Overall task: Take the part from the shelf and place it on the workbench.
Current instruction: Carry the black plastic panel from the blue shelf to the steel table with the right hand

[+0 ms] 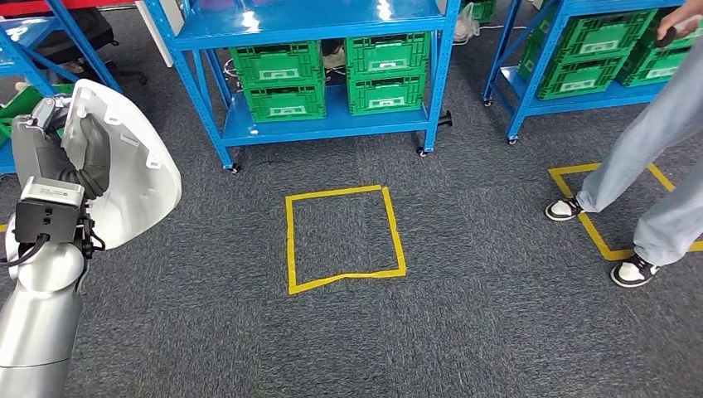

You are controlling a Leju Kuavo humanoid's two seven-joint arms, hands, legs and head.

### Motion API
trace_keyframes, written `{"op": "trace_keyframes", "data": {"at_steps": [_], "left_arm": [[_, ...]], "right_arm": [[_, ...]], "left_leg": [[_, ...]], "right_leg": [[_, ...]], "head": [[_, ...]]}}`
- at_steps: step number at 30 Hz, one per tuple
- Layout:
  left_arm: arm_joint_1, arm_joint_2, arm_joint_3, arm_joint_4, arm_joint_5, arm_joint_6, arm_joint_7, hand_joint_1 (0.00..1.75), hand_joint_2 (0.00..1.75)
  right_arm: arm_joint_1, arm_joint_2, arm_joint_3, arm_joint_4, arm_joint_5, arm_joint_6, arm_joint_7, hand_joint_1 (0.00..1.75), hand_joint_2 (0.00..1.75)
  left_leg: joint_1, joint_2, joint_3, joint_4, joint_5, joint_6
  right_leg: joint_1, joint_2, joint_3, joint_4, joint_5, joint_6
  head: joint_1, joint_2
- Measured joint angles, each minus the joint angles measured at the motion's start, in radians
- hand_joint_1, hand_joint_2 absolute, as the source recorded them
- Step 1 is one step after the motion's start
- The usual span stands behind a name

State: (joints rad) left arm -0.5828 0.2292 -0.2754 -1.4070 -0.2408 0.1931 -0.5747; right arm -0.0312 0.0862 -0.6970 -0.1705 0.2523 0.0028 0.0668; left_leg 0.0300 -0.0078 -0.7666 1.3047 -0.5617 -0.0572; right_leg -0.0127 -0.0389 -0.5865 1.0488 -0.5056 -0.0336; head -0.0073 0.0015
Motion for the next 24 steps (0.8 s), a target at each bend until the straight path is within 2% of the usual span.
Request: {"op": "trace_keyframes", "data": {"at_steps": [1, 2, 3, 4, 5, 6, 7, 8, 9, 10, 11, 13, 14, 15, 16, 17, 18, 20, 21, 22, 24], "left_arm": [[0.001, 0.0, 0.0, 0.002, 0.002, 0.0, -0.001, 1.75, 1.75], [0.001, 0.0, 0.0, 0.003, 0.003, 0.0, -0.002, 1.75, 1.75], [-0.002, -0.001, 0.0, 0.003, 0.003, 0.0, -0.003, 1.75, 1.75], [-0.007, -0.001, 0.0, 0.003, 0.003, -0.001, -0.003, 1.75, 1.75], [-0.014, -0.003, 0.0, 0.003, 0.003, -0.002, -0.004, 1.75, 1.75], [-0.021, -0.004, 0.0, 0.004, 0.003, -0.002, -0.005, 1.75, 1.75], [-0.027, -0.005, 0.0, 0.005, 0.003, -0.004, -0.005, 1.75, 1.75], [-0.03, -0.005, 0.0, 0.006, 0.004, -0.005, -0.006, 1.75, 1.75], [-0.031, -0.005, 0.0, 0.007, 0.004, -0.005, -0.006, 1.75, 1.75], [-0.033, -0.005, 0.0, 0.007, 0.005, -0.006, -0.006, 1.75, 1.75], [-0.036, -0.005, 0.0, 0.008, 0.005, -0.007, -0.006, 1.75, 1.75], [-0.04, -0.008, 0.0, 0.01, 0.006, -0.008, -0.006, 1.75, 1.75], [-0.041, -0.01, -0.001, 0.012, 0.007, -0.01, -0.007, 1.75, 1.75], [-0.041, -0.011, -0.001, 0.015, 0.01, -0.011, -0.008, 1.75, 1.75], [-0.041, -0.012, -0.002, 0.017, 0.013, -0.012, -0.01, 1.75, 1.75], [-0.041, -0.012, -0.003, 0.02, 0.017, -0.013, -0.012, 1.75, 1.75], [-0.041, -0.012, -0.003, 0.022, 0.021, -0.013, -0.015, 1.75, 1.75], [-0.042, -0.01, -0.003, 0.026, 0.028, -0.012, -0.022, 1.75, 1.75], [-0.042, -0.008, -0.004, 0.027, 0.031, -0.011, -0.027, 1.75, 1.75], [-0.042, -0.006, -0.004, 0.029, 0.035, -0.01, -0.031, 1.75, 1.75], [-0.041, 0.001, -0.004, 0.031, 0.04, -0.007, -0.035, 1.75, 1.75]], "right_arm": [[0.0, 0.0, 0.0, 0.0, 0.0, -0.002, 0.001, 0.0, 0.0], [0.0, 0.0, 0.0, 0.0, -0.001, -0.004, 0.001, 0.0, 0.0], [-0.001, 0.001, 0.0, 0.0, -0.003, -0.007, 0.002, 0.0, 0.0], [-0.001, 0.002, 0.0, 0.0, -0.004, -0.009, 0.002, 0.0, 0.0], [-0.002, 0.003, 0.0, 0.0, -0.007, -0.011, 0.001, 0.0, 0.0], [-0.003, 0.004, 0.0, 0.0, -0.008, -0.012, 0.001, 0.0, 0.0], [-0.004, 0.005, 0.0, 0.0, -0.01, -0.012, 0.0, 0.0, 0.0], [-0.005, 0.005, 0.0, 0.0, -0.01, -0.012, 0.0, 0.0, 0.0], [-0.006, 0.005, 0.0, 0.0, -0.01, -0.012, 0.0, 0.0, 0.0], [-0.007, 0.005, 0.0, 0.0, -0.01, -0.012, 0.0, 0.0, 0.0], [-0.007, 0.005, 0.0, 0.0, -0.01, -0.012, 0.0, 0.0, 0.0], [-0.005, 0.005, 0.0, 0.0, -0.01, -0.012, -0.001, 0.0, 0.0], [-0.003, 0.005, 0.0, 0.0, -0.01, -0.012, -0.001, 0.0, 0.0], [-0.001, 0.005, 0.0, 0.0, -0.01, -0.012, -0.001, 0.0, 0.0], [0.0, 0.005, 0.0, 0.0, -0.01, -0.012, -0.001, 0.0, 0.0], [0.0, 0.005, 0.0, 0.0, -0.01, -0.012, -0.001, 0.0, 0.0], [0.0, 0.005, 0.0, 0.0, -0.01, -0.012, -0.001, 0.0, 0.0], [-0.001, 0.005, 0.0, 0.0, -0.009, -0.012, -0.001, 0.0, 0.0], [-0.001, 0.004, 0.0, 0.0, -0.008, -0.011, -0.001, 0.0, 0.0], [-0.002, 0.004, 0.0, 0.0, -0.006, -0.011, -0.001, 0.0, 0.0], [-0.003, 0.005, 0.0, 0.0, -0.003, -0.01, -0.001, 0.0, 0.0]], "left_leg": [[-0.002, 0.002, 0.011, 0.0, 0.003, 0.004], [-0.004, 0.007, 0.043, -0.04, 0.022, 0.009], [-0.009, 0.022, 0.089, -0.107, 0.046, 0.017], [-0.017, 0.047, 0.131, -0.175, 0.061, 0.024], [-0.024, 0.066, 0.162, -0.228, 0.072, 0.032], [-0.03, 0.078, 0.177, -0.256, 0.074, 0.037], [-0.035, 0.077, 0.177, -0.264, 0.072, 0.042], [-0.034, 0.062, 0.176, -0.266, 0.076, 0.046], [-0.032, 0.05, 0.175, -0.27, 0.081, 0.051], [-0.029, 0.038, 0.175, -0.275, 0.086, 0.056], [-0.025, 0.028, 0.175, -0.279, 0.091, 0.062], [-0.022, 0.007, 0.169, -0.281, 0.099, 0.071], [-0.022, -0.006, 0.164, -0.28, 0.101, 0.072], [-0.023, -0.021, 0.16, -0.278, 0.102, 0.073], [-0.023, -0.036, 0.157, -0.276, 0.104, 0.072], [-0.023, -0.052, 0.156, -0.274, 0.105, 0.071], [-0.023, -0.066, 0.155, -0.272, 0.106, 0.069], [-0.023, -0.09, 0.151, -0.269, 0.108, 0.061], [-0.022, -0.1, 0.148, -0.269, 0.11, 0.054], [-0.021, -0.111, 0.144, -0.271, 0.113, 0.047], [-0.018, -0.128, 0.138, -0.276, 0.12, 0.034]], "right_leg": [[0.003, -0.012, -0.002, 0.0, 0.001, -0.001], [0.005, -0.024, -0.003, 0.0, 0.002, -0.001], [0.007, -0.035, -0.002, 0.0, 0.002, 0.0], [0.01, -0.046, 0.0, 0.001, 0.002, 0.002], [0.012, -0.057, 0.001, 0.001, 0.002, 0.006], [0.014, -0.067, 0.002, 0.0, 0.002, 0.011], [0.015, -0.078, 0.004, -0.001, 0.003, 0.017], [0.015, -0.09, 0.006, -0.003, 0.003, 0.024], [0.014, -0.091, 0.009, -0.002, 0.001, 0.03], [0.012, -0.074, 0.006, 0.008, -0.009, 0.036], [0.01, -0.046, -0.005, 0.037, -0.029, 0.042], [0.006, 0.016, -0.058, 0.149, -0.091, 0.048], [0.005, 0.028, -0.089, 0.212, -0.117, 0.05], [0.005, 0.033, -0.111, 0.255, -0.127, 0.051], [0.005, 0.035, -0.117, 0.263, -0.118, 0.05], [0.005, 0.039, -0.102, 0.23, -0.091, 0.048], [0.005, 0.049, -0.071, 0.165, -0.054, 0.045], [0.003, 0.095, -0.012, 0.039, -0.005, 0.039], [0.003, 0.111, 0.003, 0.005, 0.004, 0.035], [0.005, 0.118, 0.006, -0.006, 0.003, 0.032], [0.006, 0.092, 0.009, -0.014, 0.01, 0.02]], "head": [[0.0, 0.0], [0.0, 0.0], [0.0, 0.0], [0.0, 0.0], [0.001, 0.0], [0.001, 0.0], [0.001, 0.0], [0.002, 0.0], [0.002, 0.0], [0.003, 0.0], [0.004, 0.0], [0.006, 0.0], [0.007, 0.0], [0.007, 0.0], [0.007, 0.0], [0.007, 0.0], [0.007, 0.0], [0.007, 0.0], [0.007, 0.0], [0.006, 0.0], [0.007, 0.0]]}}
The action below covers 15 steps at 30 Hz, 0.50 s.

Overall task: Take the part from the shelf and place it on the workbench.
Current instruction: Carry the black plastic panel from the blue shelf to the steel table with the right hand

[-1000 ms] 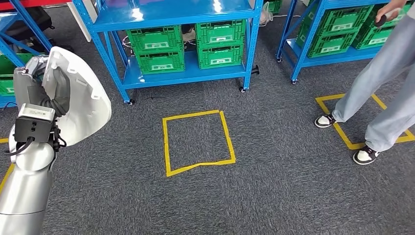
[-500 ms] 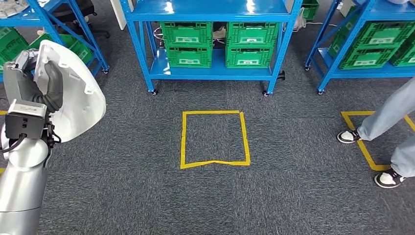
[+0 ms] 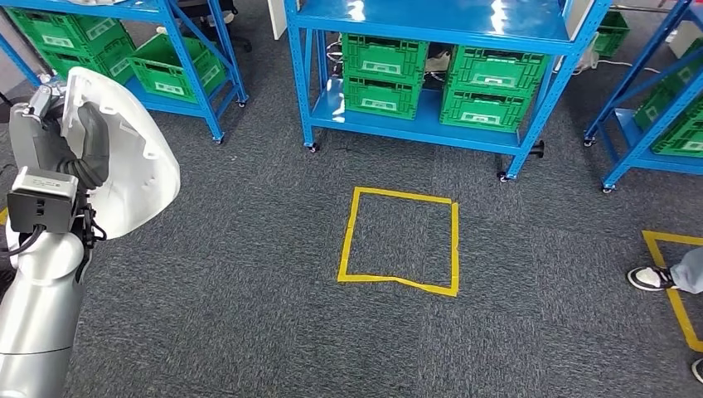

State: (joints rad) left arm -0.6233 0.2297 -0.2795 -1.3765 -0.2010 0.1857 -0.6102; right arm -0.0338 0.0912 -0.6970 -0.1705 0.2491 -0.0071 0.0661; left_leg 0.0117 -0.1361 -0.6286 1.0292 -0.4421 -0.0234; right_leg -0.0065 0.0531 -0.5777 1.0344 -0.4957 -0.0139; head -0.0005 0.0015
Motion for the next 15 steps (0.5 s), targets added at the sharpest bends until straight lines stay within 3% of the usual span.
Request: {"op": "trace_keyframes", "data": {"at_steps": [2, 4, 6, 7, 8, 10, 12, 13, 15], "left_arm": [[-0.001, 0.011, 0.001, 0.001, 0.004, 0.003, -0.003, 1.75, 1.75], [-0.004, 0.02, 0.001, 0.004, 0.011, 0.005, -0.007, 1.75, 1.75], [-0.004, 0.025, 0.0, 0.014, 0.024, 0.007, -0.014, 1.75, 1.75], [-0.004, 0.029, 0.0, 0.02, 0.031, 0.009, -0.019, 1.75, 1.75], [-0.004, 0.033, 0.0, 0.024, 0.037, 0.012, -0.024, 1.75, 1.75], [-0.007, 0.042, 0.0, 0.031, 0.045, 0.015, -0.032, 1.75, 1.75], [-0.011, 0.047, -0.001, 0.036, 0.049, 0.018, -0.037, 1.75, 1.75], [-0.012, 0.048, -0.001, 0.038, 0.051, 0.02, -0.038, 1.75, 1.75], [-0.013, 0.053, -0.001, 0.042, 0.054, 0.022, -0.039, 1.75, 1.75]], "right_arm": [[0.0, 0.0, 0.0, 0.0, 0.002, 0.001, 0.0, 0.0, 0.0], [0.002, 0.0, 0.0, 0.0, 0.004, 0.002, 0.0, 0.0, 0.0], [0.004, 0.0, 0.0, 0.0, 0.007, 0.004, 0.0, 0.0, 0.0], [0.004, 0.0, 0.0, 0.0, 0.009, 0.004, 0.0, 0.0, 0.0], [0.004, 0.0, 0.0, 0.0, 0.01, 0.004, 0.0, 0.0, 0.0], [0.003, 0.0, 0.0, 0.0, 0.011, 0.004, 0.0, 0.0, 0.0], [0.001, -0.001, 0.0, 0.0, 0.012, 0.004, 0.0, 0.0, 0.0], [0.0, -0.001, 0.0, 0.0, 0.013, 0.003, 0.0, 0.0, 0.0], [-0.004, -0.001, 0.0, 0.0, 0.013, 0.002, 0.0, 0.0, 0.0]], "left_leg": [[-0.003, 0.036, -0.018, 0.031, -0.02, -0.008], [-0.004, 0.101, -0.067, 0.139, -0.08, -0.016], [0.001, 0.127, -0.118, 0.254, -0.128, -0.026], [0.003, 0.131, -0.124, 0.272, -0.128, -0.029], [0.005, 0.135, -0.109, 0.249, -0.11, -0.03], [0.005, 0.166, -0.032, 0.114, -0.055, -0.029], [0.001, 0.196, 0.025, 0.01, -0.025, -0.018], [-0.002, 0.199, 0.03, -0.003, -0.026, -0.01], [-0.003, 0.175, 0.027, -0.002, -0.021, 0.003]], "right_leg": [[-0.005, -0.026, 0.003, -0.01, 0.006, -0.014], [-0.006, -0.054, 0.004, -0.014, 0.008, -0.022], [-0.005, -0.083, 0.003, -0.013, 0.007, -0.023], [-0.005, -0.097, 0.003, -0.013, 0.006, -0.022], [-0.005, -0.11, 0.003, -0.012, 0.005, -0.021], [-0.004, -0.136, 0.007, -0.009, 0.0, -0.013], [0.0, -0.158, 0.01, -0.006, -0.006, -0.002], [0.003, -0.167, 0.012, -0.006, -0.007, 0.004], [0.003, -0.183, 0.016, -0.007, -0.009, 0.016]], "head": [[-0.006, 0.0], [-0.013, 0.0], [-0.015, 0.0], [-0.016, 0.0], [-0.016, 0.0], [-0.016, 0.0], [-0.014, 0.0], [-0.014, 0.0], [-0.013, 0.0]]}}
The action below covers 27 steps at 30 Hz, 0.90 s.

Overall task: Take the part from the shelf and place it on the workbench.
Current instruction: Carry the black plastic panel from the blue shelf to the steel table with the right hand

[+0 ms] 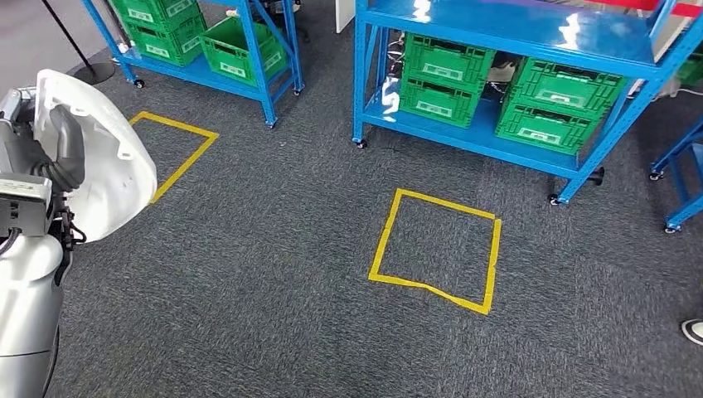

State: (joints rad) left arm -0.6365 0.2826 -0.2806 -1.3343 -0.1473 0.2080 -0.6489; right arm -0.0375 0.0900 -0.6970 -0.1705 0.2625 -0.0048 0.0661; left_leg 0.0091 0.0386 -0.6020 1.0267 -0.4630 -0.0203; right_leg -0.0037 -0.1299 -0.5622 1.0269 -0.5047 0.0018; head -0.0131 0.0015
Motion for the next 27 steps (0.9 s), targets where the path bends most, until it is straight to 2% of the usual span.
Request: {"op": "trace_keyframes", "data": {"at_steps": [1, 2, 3, 4, 5, 6, 7, 8, 9, 10, 12, 13, 14, 15, 16, 18, 19, 20, 21, 22, 23, 24, 25, 27], "left_arm": [[-0.001, 0.002, 0.0, 0.001, 0.001, 0.001, 0.0, 1.75, 1.75], [-0.005, 0.004, 0.0, 0.003, 0.002, 0.002, 0.0, 1.75, 1.75], [-0.008, 0.004, 0.0, 0.004, 0.002, 0.002, -0.001, 1.75, 1.75], [-0.011, 0.003, 0.0, 0.005, 0.002, 0.002, -0.001, 1.75, 1.75], [-0.012, 0.002, 0.0, 0.007, 0.002, 0.003, 0.0, 1.75, 1.75], [-0.012, 0.001, -0.001, 0.009, 0.002, 0.003, 0.0, 1.75, 1.75], [-0.011, 0.0, -0.001, 0.011, 0.003, 0.003, 0.0, 1.75, 1.75], [-0.011, -0.001, -0.002, 0.013, 0.003, 0.003, 0.0, 1.75, 1.75], [-0.011, -0.001, -0.002, 0.014, 0.003, 0.003, 0.0, 1.75, 1.75], [-0.012, -0.002, -0.002, 0.015, 0.003, 0.003, 0.0, 1.75, 1.75], [-0.013, -0.002, -0.002, 0.015, 0.003, 0.003, 0.0, 1.75, 1.75], [-0.014, -0.002, -0.002, 0.016, 0.003, 0.003, 0.0, 1.75, 1.75], [-0.014, -0.002, -0.003, 0.016, 0.003, 0.003, 0.0, 1.75, 1.75], [-0.014, 0.0, -0.003, 0.016, 0.003, 0.003, 0.0, 1.75, 1.75], [-0.013, 0.002, -0.003, 0.016, 0.005, 0.003, -0.001, 1.75, 1.75], [-0.017, 0.007, -0.003, 0.017, 0.011, 0.006, -0.002, 1.75, 1.75], [-0.019, 0.008, -0.003, 0.019, 0.015, 0.008, -0.004, 1.75, 1.75], [-0.021, 0.009, -0.004, 0.021, 0.017, 0.009, -0.006, 1.75, 1.75], [-0.02, 0.008, -0.004, 0.023, 0.02, 0.011, -0.008, 1.75, 1.75], [-0.017, 0.008, -0.005, 0.026, 0.021, 0.013, -0.01, 1.75, 1.75], [-0.014, 0.008, -0.005, 0.028, 0.022, 0.014, -0.013, 1.75, 1.75], [-0.013, 0.007, -0.005, 0.03, 0.022, 0.015, -0.015, 1.75, 1.75], [-0.012, 0.006, -0.006, 0.03, 0.022, 0.015, -0.017, 1.75, 1.75], [-0.016, 0.003, -0.006, 0.03, 0.022, 0.016, -0.018, 1.75, 1.75]], "right_arm": [[-0.002, 0.0, 0.0, 0.0, 0.0, 0.0, 0.0, 0.0, 0.0], [-0.003, 0.0, 0.0, 0.0, 0.0, 0.0, 0.0, 0.0, 0.0], [-0.003, 0.0, 0.0, 0.0, 0.0, 0.0, 0.0, 0.0, 0.0], [-0.001, 0.0, 0.0, 0.0, 0.0, 0.0, 0.0, 0.0, 0.0], [0.0, 0.0, 0.0, 0.0, 0.0, 0.0, 0.0, 0.0, 0.0], [0.002, 0.0, 0.0, 0.0, 0.0, 0.0, 0.0, 0.0, 0.0], [0.003, 0.0, 0.0, 0.0, 0.0, 0.0, 0.0, 0.0, 0.0], [0.004, 0.0, 0.0, 0.0, 0.0, -0.001, 0.0, 0.0, 0.0], [0.004, 0.0, 0.0, 0.0, 0.0, -0.001, 0.0, 0.0, 0.0], [0.003, 0.0, 0.0, 0.0, 0.0, -0.001, 0.0, 0.0, 0.0], [0.003, -0.001, 0.0, 0.0, 0.0, -0.001, 0.0, 0.0, 0.0], [0.003, -0.002, 0.0, 0.0, 0.0, -0.001, 0.0, 0.0, 0.0], [0.002, -0.002, 0.0, 0.0, 0.0, -0.001, 0.0, 0.0, 0.0], [0.002, -0.002, 0.0, 0.0, 0.0, 0.0, 0.0, 0.0, 0.0], [0.001, -0.002, 0.0, 0.0, 0.0, 0.0, 0.0, 0.0, 0.0], [0.002, -0.001, 0.0, 0.0, 0.0, 0.002, -0.001, 0.0, 0.0], [0.003, -0.001, 0.0, 0.0, 0.0, 0.004, -0.001, 0.0, 0.0], [0.004, -0.002, 0.0, 0.0, -0.001, 0.006, -0.002, 0.0, 0.0], [0.005, -0.002, 0.0, 0.0, -0.001, 0.008, -0.002, 0.0, 0.0], [0.005, -0.002, 0.0, 0.0, -0.003, 0.009, -0.002, 0.0, 0.0], [0.005, -0.002, 0.0, 0.0, -0.005, 0.009, -0.003, 0.0, 0.0], [0.004, -0.001, 0.0, 0.0, -0.008, 0.009, -0.004, 0.0, 0.0], [0.004, -0.001, 0.0, 0.0, -0.011, 0.007, -0.005, 0.0, 0.0], [0.003, -0.002, -0.001, 0.0, -0.017, 0.0, -0.009, 0.0, 0.0]], "left_leg": [[0.002, -0.012, -0.001, -0.002, 0.002, 0.006], [0.003, -0.022, -0.001, -0.004, 0.005, 0.013], [0.006, -0.032, -0.001, -0.006, 0.008, 0.018], [0.006, -0.043, -0.002, -0.007, 0.009, 0.021], [0.005, -0.055, -0.004, -0.006, 0.01, 0.024], [0.004, -0.069, -0.006, -0.005, 0.01, 0.026], [0.003, -0.084, -0.007, -0.004, 0.011, 0.027], [0.002, -0.099, -0.008, -0.002, 0.011, 0.027], [0.002, -0.113, -0.008, 0.0, 0.011, 0.026], [0.003, -0.127, -0.008, 0.002, 0.011, 0.025], [0.002, -0.152, -0.012, 0.003, 0.012, 0.016], [0.003, -0.164, -0.014, 0.003, 0.014, 0.01], [0.004, -0.175, -0.016, 0.0, 0.016, 0.002], [0.005, -0.186, -0.019, -0.003, 0.019, -0.005], [0.005, -0.179, -0.022, -0.003, 0.02, -0.01], [0.001, -0.123, -0.045, 0.041, -0.007, -0.018], [0.0, -0.085, -0.068, 0.094, -0.035, -0.02], [0.0, -0.061, -0.1, 0.161, -0.069, -0.023], [0.002, -0.051, -0.13, 0.224, -0.095, -0.026], [0.003, -0.047, -0.148, 0.265, -0.106, -0.029], [0.005, -0.044, -0.147, 0.267, -0.098, -0.03], [0.007, -0.038, -0.126, 0.23, -0.074, -0.031], [0.007, -0.022, -0.088, 0.164, -0.042, -0.032], [0.004, 0.026, -0.019, 0.04, -0.003, -0.025]], "right_leg": [[-0.003, 0.012, 0.001, 0.005, -0.006, 0.007], [-0.006, 0.037, -0.007, 0.026, -0.022, 0.012], [-0.008, 0.069, -0.022, 0.061, -0.045, 0.016], [-0.01, 0.101, -0.05, 0.122, -0.077, 0.018], [-0.01, 0.118, -0.086, 0.194, -0.108, 0.018], [-0.008, 0.123, -0.118, 0.253, -0.127, 0.017], [-0.007, 0.126, -0.139, 0.289, -0.13, 0.015], [-0.006, 0.128, -0.139, 0.281, -0.112, 0.011], [-0.005, 0.134, -0.119, 0.231, -0.077, 0.007], [-0.004, 0.15, -0.087, 0.158, -0.039, 0.001], [-0.004, 0.194, -0.034, 0.041, 0.006, -0.006], [-0.002, 0.207, -0.023, 0.016, 0.011, -0.008], [0.0, 0.207, -0.021, 0.011, 0.01, -0.011], [0.0, 0.193, -0.019, 0.007, 0.013, -0.016], [0.0, 0.181, -0.016, 0.002, 0.016, -0.021], [-0.004, 0.154, -0.011, -0.007, 0.021, -0.035], [-0.003, 0.14, -0.01, -0.009, 0.021, -0.039], [-0.002, 0.127, -0.01, -0.009, 0.021, -0.042], [-0.002, 0.112, -0.01, -0.009, 0.02, -0.043], [-0.001, 0.098, -0.01, -0.009, 0.019, -0.043], [-0.002, 0.084, -0.01, -0.009, 0.018, -0.042], [-0.002, 0.07, -0.009, -0.008, 0.017, -0.04], [-0.002, 0.056, -0.007, -0.007, 0.014, -0.037], [0.004, 0.033, -0.003, -0.002, 0.007, -0.027]], "head": [[0.001, 0.0], [0.002, 0.0], [0.004, 0.0], [0.006, 0.0], [0.007, 0.0], [0.007, 0.0], [0.008, 0.0], [0.008, 0.0], [0.008, 0.0], [0.008, 0.0], [0.008, 0.0], [0.007, 0.0], [0.007, 0.0], [0.008, 0.0], [0.007, 0.0], [0.001, 0.0], [-0.002, 0.0], [-0.005, 0.0], [-0.005, 0.0], [-0.005, 0.0], [-0.005, 0.0], [-0.005, 0.0], [-0.005, 0.0], [-0.005, 0.0]]}}
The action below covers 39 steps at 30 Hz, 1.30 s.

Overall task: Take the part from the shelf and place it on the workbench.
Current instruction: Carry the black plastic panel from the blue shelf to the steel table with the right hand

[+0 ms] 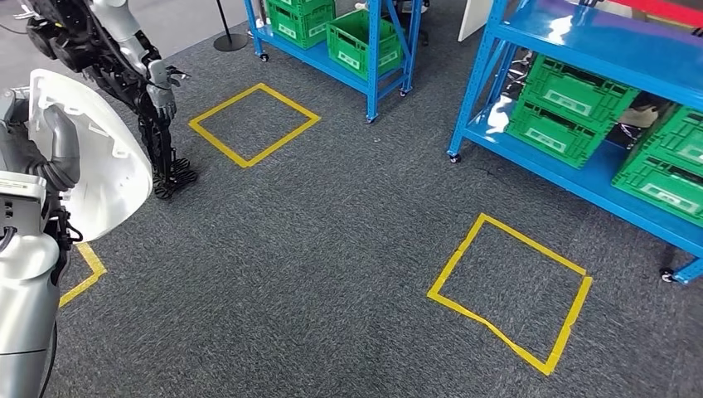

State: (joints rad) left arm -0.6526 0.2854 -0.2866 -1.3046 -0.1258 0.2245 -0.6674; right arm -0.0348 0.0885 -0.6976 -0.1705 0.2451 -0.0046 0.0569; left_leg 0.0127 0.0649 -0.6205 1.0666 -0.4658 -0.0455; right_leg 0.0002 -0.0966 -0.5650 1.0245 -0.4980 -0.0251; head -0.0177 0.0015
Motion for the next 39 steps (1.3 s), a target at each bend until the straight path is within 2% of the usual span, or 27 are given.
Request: {"op": "trace_keyframes", "data": {"at_steps": [1, 2, 4, 6, 8, 10, 11, 12, 13, 15, 17, 19, 20, 21, 23, 25, 26, 27, 28, 29, 31, 32, 34, 35, 37, 38, 39], "left_arm": [[-0.002, -0.003, 0.0, -0.001, -0.002, 0.001, 0.002, 1.75, 1.75], [-0.004, -0.006, -0.001, -0.002, -0.005, 0.001, 0.007, 1.75, 1.75], [-0.006, -0.01, -0.002, -0.007, -0.012, 0.002, 0.018, 1.75, 1.75], [-0.011, -0.013, -0.003, -0.014, -0.017, 0.002, 0.027, 1.75, 1.75], [-0.014, -0.016, -0.003, -0.019, -0.02, 0.002, 0.032, 1.75, 1.75], [-0.011, -0.018, -0.004, -0.02, -0.021, 0.002, 0.035, 1.75, 1.75], [-0.008, -0.017, -0.004, -0.021, -0.021, 0.002, 0.036, 1.75, 1.75], [-0.006, -0.016, -0.005, -0.022, -0.021, 0.001, 0.036, 1.75, 1.75], [-0.004, -0.014, -0.005, -0.025, -0.021, 0.0, 0.037, 1.75, 1.75], [-0.003, -0.008, -0.005, -0.032, -0.021, -0.002, 0.038, 1.75, 1.75], [0.002, -0.001, -0.004, -0.039, -0.021, -0.003, 0.039, 1.75, 1.75], [0.011, 0.012, -0.002, -0.046, -0.02, -0.003, 0.041, 1.75, 1.75], [0.015, 0.019, 0.001, -0.05, -0.02, -0.003, 0.041, 1.75, 1.75], [0.018, 0.027, 0.005, -0.054, -0.02, -0.003, 0.042, 1.75, 1.75], [0.03, 0.039, 0.012, -0.064, -0.018, -0.002, 0.044, 1.75, 1.75], [0.063, 0.053, 0.02, -0.083, -0.013, 0.002, 0.047, 1.75, 1.75], [0.088, 0.062, 0.028, -0.097, -0.01, 0.003, 0.048, 1.75, 1.75], [0.115, 0.073, 0.04, -0.115, -0.008, 0.005, 0.049, 1.75, 1.75], [0.141, 0.083, 0.054, -0.134, -0.006, 0.005, 0.05, 1.75, 1.75], [0.163, 0.091, 0.069, -0.153, -0.005, 0.005, 0.05, 1.75, 1.75], [0.199, 0.101, 0.095, -0.186, -0.004, 0.004, 0.05, 1.75, 1.75], [0.215, 0.105, 0.105, -0.201, -0.004, 0.003, 0.05, 1.75, 1.75], [0.25, 0.12, 0.124, -0.232, -0.002, 0.001, 0.053, 1.75, 1.75], [0.266, 0.13, 0.135, -0.249, 0.0, 0.001, 0.056, 1.75, 1.75], [0.291, 0.147, 0.155, -0.278, 0.01, -0.001, 0.061, 1.75, 1.75], [0.302, 0.152, 0.163, -0.29, 0.014, -0.003, 0.062, 1.75, 1.75], [0.313, 0.155, 0.167, -0.299, 0.017, -0.004, 0.062, 1.75, 1.75]], "right_arm": [[-0.001, 0.0, -0.001, 0.0, -0.004, -0.004, -0.002, 0.0, 0.0], [-0.002, 0.0, -0.002, 0.0, -0.008, -0.008, -0.004, 0.0, 0.0], [-0.005, 0.001, -0.003, 0.0, -0.014, -0.01, -0.008, 0.0, 0.0], [-0.006, 0.003, -0.005, 0.0, -0.015, -0.01, -0.011, 0.0, 0.0], [-0.004, 0.005, -0.006, 0.0, -0.015, -0.009, -0.012, 0.0, 0.0], [0.0, 0.006, -0.006, 0.0, -0.014, -0.008, -0.012, 0.0, 0.0], [0.001, 0.006, -0.006, 0.0, -0.013, -0.008, -0.012, 0.0, 0.0], [0.001, 0.006, -0.006, 0.0, -0.012, -0.007, -0.012, 0.0, 0.0], [0.001, 0.006, -0.006, 0.0, -0.01, -0.006, -0.012, 0.0, 0.0], [0.001, 0.005, -0.006, 0.0, -0.006, -0.004, -0.012, 0.0, 0.0], [0.001, 0.004, -0.006, 0.0, -0.002, -0.003, -0.012, 0.0, 0.0], [-0.002, 0.005, -0.006, 0.0, 0.002, -0.002, -0.011, 0.0, 0.0], [-0.003, 0.006, -0.006, 0.0, 0.004, -0.002, -0.01, 0.0, 0.0], [-0.003, 0.006, -0.006, 0.0, 0.006, -0.003, -0.009, 0.0, 0.0], [-0.001, 0.007, -0.006, 0.0, 0.013, -0.004, -0.005, 0.0, 0.0], [0.001, 0.009, -0.005, 0.0, 0.025, -0.004, 0.0, 0.0, 0.0], [0.001, 0.01, -0.004, 0.0, 0.03, -0.005, 0.004, 0.0, 0.0], [0.002, 0.01, -0.003, 0.0, 0.035, -0.004, 0.006, 0.0, 0.0], [0.002, 0.011, -0.001, 0.0, 0.04, -0.003, 0.008, 0.0, 0.0], [0.002, 0.011, 0.0, 0.0, 0.042, -0.002, 0.009, 0.0, 0.0], [0.003, 0.01, 0.002, 0.0, 0.047, 0.001, 0.008, 0.0, 0.0], [0.003, 0.01, 0.002, 0.0, 0.05, 0.002, 0.007, 0.0, 0.0], [0.002, 0.009, 0.007, 0.0, 0.056, 0.005, 0.003, 0.0, 0.0], [0.001, 0.009, 0.01, 0.0, 0.059, 0.007, 0.0, 0.0, 0.0], [0.001, 0.008, 0.017, 0.0, 0.065, 0.012, -0.005, 0.0, 0.0], [0.003, 0.008, 0.018, 0.0, 0.066, 0.013, -0.007, 0.0, 0.0], [0.006, 0.008, 0.019, 0.0, 0.068, 0.014, -0.007, 0.0, 0.0]], "left_leg": [[-0.002, 0.014, 0.016, -0.031, 0.006, 0.006], [-0.005, 0.015, 0.019, -0.039, 0.004, 0.013], [-0.004, -0.014, 0.015, -0.04, 0.008, 0.027], [-0.001, -0.04, 0.015, -0.043, 0.013, 0.038], [0.0, -0.064, 0.014, -0.044, 0.016, 0.045], [-0.002, -0.094, 0.012, -0.043, 0.016, 0.049], [-0.004, -0.11, 0.011, -0.042, 0.016, 0.049], [-0.004, -0.126, 0.011, -0.04, 0.016, 0.049], [-0.005, -0.141, 0.011, -0.039, 0.017, 0.048], [-0.004, -0.169, 0.009, -0.037, 0.018, 0.043], [-0.002, -0.193, 0.005, -0.04, 0.022, 0.031], [0.001, -0.211, 0.001, -0.045, 0.027, 0.017], [-0.001, -0.198, -0.003, -0.04, 0.024, 0.013], [-0.003, -0.172, -0.014, -0.02, 0.011, 0.009], [-0.006, -0.104, -0.062, 0.08, -0.045, 0.003], [-0.002, -0.078, -0.117, 0.2, -0.096, -0.004], [0.001, -0.074, -0.127, 0.224, -0.099, -0.007], [0.003, -0.07, -0.117, 0.209, -0.084, -0.01], [0.006, -0.061, -0.088, 0.157, -0.055, -0.012], [0.007, -0.037, -0.049, 0.083, -0.027, -0.014], [0.006, 0.005, 0.009, -0.022, 0.005, -0.006], [0.004, 0.013, 0.018, -0.039, 0.007, 0.001], [0.001, -0.013, 0.017, -0.037, 0.009, 0.016], [0.001, -0.025, 0.016, -0.039, 0.011, 0.022], [0.004, -0.049, 0.015, -0.042, 0.015, 0.034], [0.004, -0.061, 0.014, -0.042, 0.017, 0.038], [0.003, -0.074, 0.012, -0.042, 0.018, 0.042]], "right_leg": [[0.003, -0.01, 0.002, 0.001, -0.004, 0.005], [0.006, -0.022, 0.005, 0.001, -0.006, 0.011], [0.004, -0.037, 0.009, 0.002, -0.012, 0.022], [-0.002, 0.005, -0.002, 0.04, -0.041, 0.033], [-0.006, 0.068, -0.054, 0.155, -0.103, 0.039], [-0.005, 0.089, -0.116, 0.274, -0.144, 0.037], [-0.004, 0.092, -0.128, 0.29, -0.138, 0.034], [-0.003, 0.096, -0.121, 0.265, -0.112, 0.029], [-0.003, 0.106, -0.097, 0.206, -0.075, 0.023], [-0.001, 0.15, -0.037, 0.07, -0.015, 0.013], [0.002, 0.169, -0.012, 0.012, 0.0, 0.009], [0.002, 0.144, -0.008, 0.006, 0.005, 0.004], [0.001, 0.132, -0.005, 0.0, 0.009, -0.002], [-0.001, 0.119, -0.003, -0.006, 0.013, -0.009], [0.0, 0.092, 0.0, -0.013, 0.015, -0.02], [0.002, 0.067, -0.001, -0.012, 0.013, -0.023], [0.002, 0.055, 0.0, -0.012, 0.012, -0.023], [0.001, 0.043, 0.0, -0.012, 0.01, -0.022], [0.001, 0.032, 0.001, -0.01, 0.008, -0.02], [0.002, 0.02, 0.003, -0.008, 0.004, -0.015], [0.008, -0.001, 0.007, -0.002, -0.007, -0.004], [0.011, -0.012, 0.01, 0.0, -0.011, 0.001], [0.01, -0.033, 0.017, 0.0, -0.016, 0.012], [0.007, -0.024, 0.019, 0.005, -0.022, 0.019], [0.001, 0.031, -0.001, 0.059, -0.06, 0.029], [-0.001, 0.064, -0.026, 0.114, -0.091, 0.032], [-0.002, 0.081, -0.059, 0.183, -0.123, 0.032]], "head": [[0.002, 0.0], [0.003, 0.0], [0.006, 0.0], [0.007, 0.0], [0.011, 0.0], [0.013, 0.0], [0.013, 0.0], [0.013, 0.0], [0.014, 0.0], [0.013, 0.0], [0.013, 0.0], [0.013, 0.0], [0.012, 0.0], [0.01, 0.0], [0.004, 0.0], [0.003, 0.0], [0.002, 0.0], [0.002, 0.0], [0.002, 0.0], [0.002, 0.0], [0.004, 0.0], [0.006, 0.0], [0.008, 0.0], [0.008, 0.0], [0.01, 0.0], [0.011, 0.0], [0.012, 0.0]]}}
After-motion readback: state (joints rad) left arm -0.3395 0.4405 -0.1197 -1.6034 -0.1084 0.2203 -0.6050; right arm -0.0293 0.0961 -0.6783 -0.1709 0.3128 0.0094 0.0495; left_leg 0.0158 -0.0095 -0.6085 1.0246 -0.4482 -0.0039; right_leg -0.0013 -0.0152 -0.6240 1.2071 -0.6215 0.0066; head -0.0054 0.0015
